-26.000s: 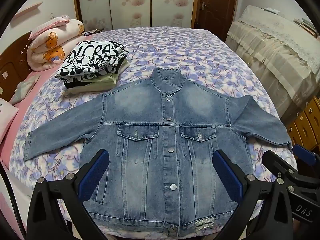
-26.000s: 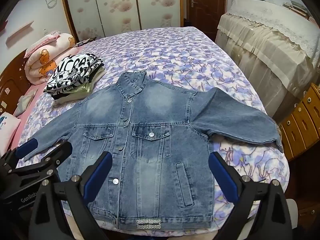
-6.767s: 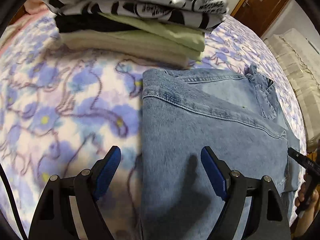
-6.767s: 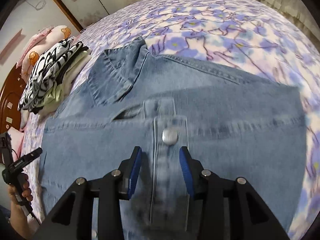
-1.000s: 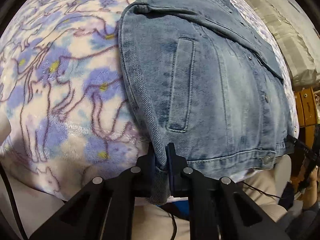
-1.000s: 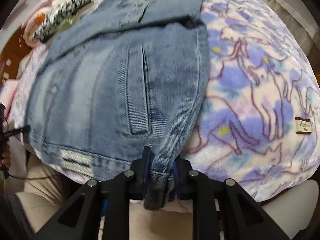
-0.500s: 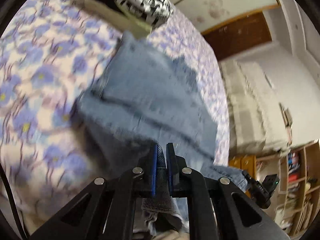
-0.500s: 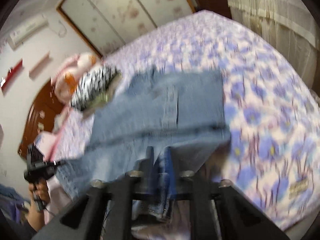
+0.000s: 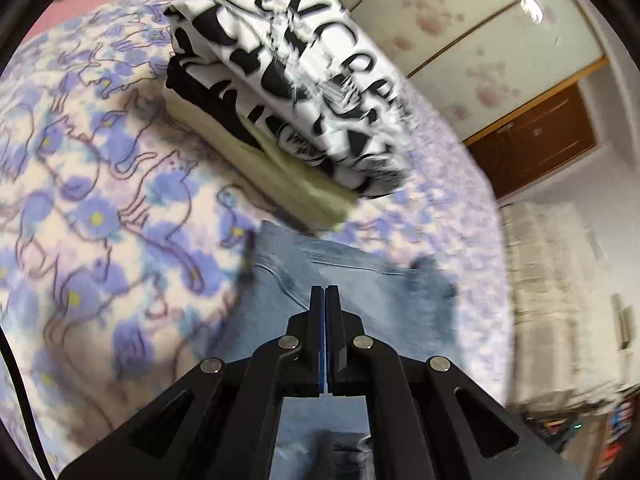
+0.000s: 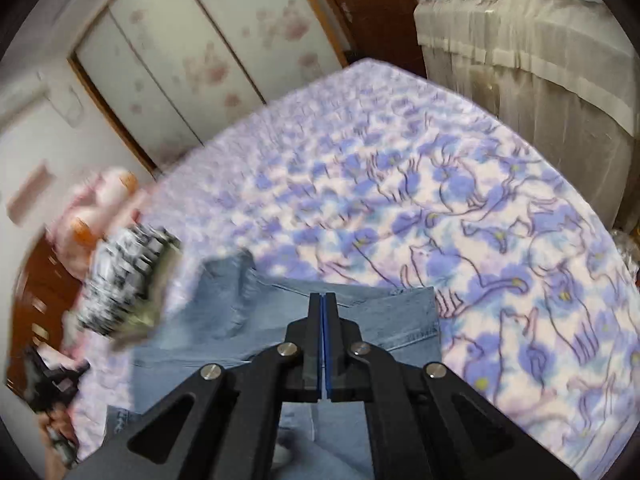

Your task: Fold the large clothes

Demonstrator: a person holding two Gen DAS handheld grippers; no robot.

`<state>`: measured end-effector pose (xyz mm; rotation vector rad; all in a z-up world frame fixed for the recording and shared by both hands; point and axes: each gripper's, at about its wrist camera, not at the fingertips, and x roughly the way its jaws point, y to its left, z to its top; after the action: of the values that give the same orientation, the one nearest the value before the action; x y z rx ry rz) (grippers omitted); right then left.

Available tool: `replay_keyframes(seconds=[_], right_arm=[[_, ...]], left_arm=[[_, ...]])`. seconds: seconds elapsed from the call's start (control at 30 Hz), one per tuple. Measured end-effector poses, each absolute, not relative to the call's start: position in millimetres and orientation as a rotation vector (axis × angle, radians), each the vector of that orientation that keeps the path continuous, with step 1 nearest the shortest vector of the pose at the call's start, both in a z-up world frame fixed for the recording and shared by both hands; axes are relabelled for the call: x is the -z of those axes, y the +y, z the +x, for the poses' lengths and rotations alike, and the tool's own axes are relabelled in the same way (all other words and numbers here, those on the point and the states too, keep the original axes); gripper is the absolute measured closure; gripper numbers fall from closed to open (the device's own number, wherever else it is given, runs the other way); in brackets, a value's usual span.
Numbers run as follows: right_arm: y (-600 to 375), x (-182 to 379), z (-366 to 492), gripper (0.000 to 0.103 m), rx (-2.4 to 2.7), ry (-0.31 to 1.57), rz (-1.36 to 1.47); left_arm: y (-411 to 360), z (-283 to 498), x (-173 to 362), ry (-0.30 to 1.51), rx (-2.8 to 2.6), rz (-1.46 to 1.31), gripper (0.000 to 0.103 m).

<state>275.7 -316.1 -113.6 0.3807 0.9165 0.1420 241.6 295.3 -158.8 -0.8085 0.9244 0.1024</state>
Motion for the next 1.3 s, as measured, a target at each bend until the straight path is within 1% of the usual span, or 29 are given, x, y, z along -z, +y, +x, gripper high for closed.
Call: replay_keyframes(seconds=[0.1,0.17,0.2,0.27,0.3,0.33,0.37,0.4,0.43,0.57,0.63,0.8,0.97,1.2,1.3], right_arm=[[-305.1,143.4,283.4,0.103,-0.198,0.999,0.367],[-296.9,162.0,281.4,0.103,-0.246,1.061,0.342],[-292.1,170.8,278.5,0.102,-0.272,1.095,0.323],[-282.9,182.6,270.7,0.095,-0.321,1.148,0.289],[-278.4,188.4,266.1,0.086,-0.361,1.17,0.279],[-274.4,190.0,261.9,0.072,-0.385,1.179,0.272],[-270.2,192.8,256.3,0.066,-0.425,1.188,0.268],[-266.3,194.1,250.7,0.058,-0.464,1.191,0.265],[-263.0,194.6,247.2,0.057,-0.49,1.194,0.263],[-246.1,200.8,239.1,0.057,-0.612,1.232,0.255],[-237.6,203.0,235.8,0.057,-0.652,1.24,0.223],[-212.7,206.8,230.8,0.057,-0.715,1.247,0.071],[-193.6,218.5,233.5,0.057,-0.726,1.252,-0.077],[-180.2,223.1,228.5,0.057,-0.763,1.205,-0.234],[-173.6,225.5,229.9,0.055,-0.776,1.209,-0.286]], left_arm=[[286.0,255.4,180.3,0.969,-0.065,-0.728,0.103],[278.4,256.6,190.9,0.994,-0.001,-0.676,0.101],[274.8,254.9,194.9,1.006,0.018,-0.653,0.099],[266.4,252.0,201.1,1.037,0.075,-0.593,0.09],[261.9,250.0,203.0,1.052,0.1,-0.564,0.08],[256.5,248.2,205.3,1.068,0.133,-0.529,0.069],[251.1,246.6,207.4,1.083,0.167,-0.493,0.063],[245.7,243.3,206.5,1.093,0.194,-0.466,0.055],[240.7,241.9,207.9,1.103,0.227,-0.441,0.053],[219.6,237.4,209.2,1.137,0.389,-0.361,0.053],[209.3,235.2,208.6,1.149,0.464,-0.329,0.051],[172.2,223.0,205.1,1.178,0.626,-0.16,0.047],[132.8,217.4,218.2,1.232,0.689,0.042,0.047],[123.8,219.2,228.4,1.267,0.734,0.108,0.044],[121.5,218.9,230.5,1.284,0.771,0.144,0.041]])
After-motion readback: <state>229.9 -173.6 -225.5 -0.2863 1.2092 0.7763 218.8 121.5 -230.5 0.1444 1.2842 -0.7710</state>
